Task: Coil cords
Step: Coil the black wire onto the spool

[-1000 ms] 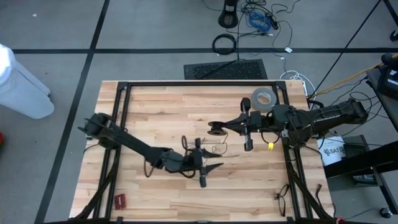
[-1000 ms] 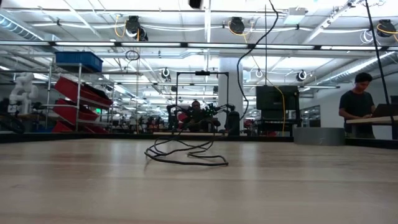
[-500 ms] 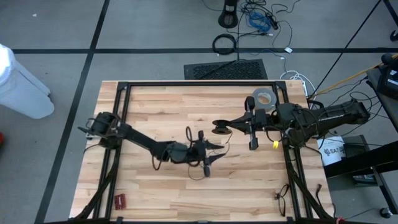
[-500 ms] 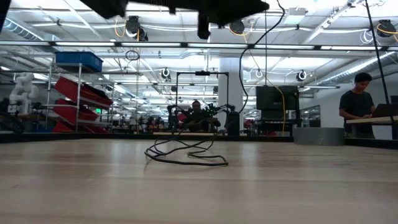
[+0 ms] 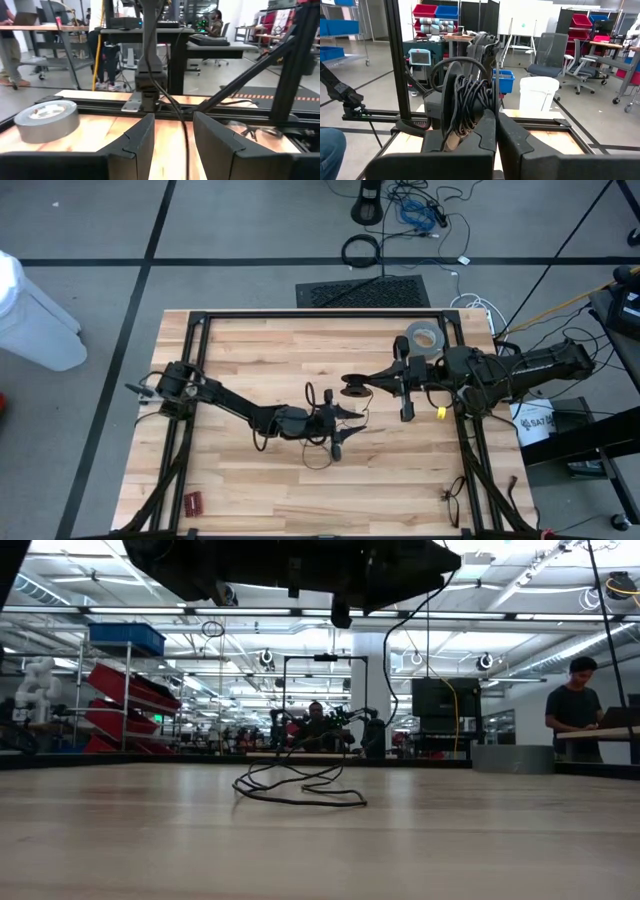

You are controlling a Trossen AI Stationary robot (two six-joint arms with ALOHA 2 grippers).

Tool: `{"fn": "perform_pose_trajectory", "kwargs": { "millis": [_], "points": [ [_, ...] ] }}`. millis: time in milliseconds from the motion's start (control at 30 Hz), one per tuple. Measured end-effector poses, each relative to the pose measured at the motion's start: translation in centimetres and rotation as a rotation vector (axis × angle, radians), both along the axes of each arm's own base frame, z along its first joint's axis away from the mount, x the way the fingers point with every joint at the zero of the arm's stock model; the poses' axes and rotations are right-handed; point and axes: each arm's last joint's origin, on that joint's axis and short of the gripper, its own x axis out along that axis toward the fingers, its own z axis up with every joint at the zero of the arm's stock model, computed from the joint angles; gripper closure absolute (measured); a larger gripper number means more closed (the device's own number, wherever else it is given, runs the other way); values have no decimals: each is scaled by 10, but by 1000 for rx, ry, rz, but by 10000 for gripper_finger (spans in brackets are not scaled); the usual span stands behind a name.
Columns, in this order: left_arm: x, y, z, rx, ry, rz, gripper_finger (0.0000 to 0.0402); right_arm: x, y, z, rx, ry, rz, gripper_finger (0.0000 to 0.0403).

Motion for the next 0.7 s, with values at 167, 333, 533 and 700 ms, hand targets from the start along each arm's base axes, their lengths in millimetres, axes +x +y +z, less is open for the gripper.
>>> {"fn": "perform_pose_trajectory", "kwargs": {
  "millis": [167,333,533,700],
  "points": [
    [0,-1,0,-14,1,-30,260,0,0,0,0,0,-2,403],
    [0,-2,-3,-35,33,-43,260,0,0,0,0,0,-4,403],
    [1,-1,-6,-42,46,-42,260,0,0,0,1,-2,-4,403],
    [1,-1,-7,-42,47,-42,272,0,0,0,1,-2,-4,403]
  ]
}}
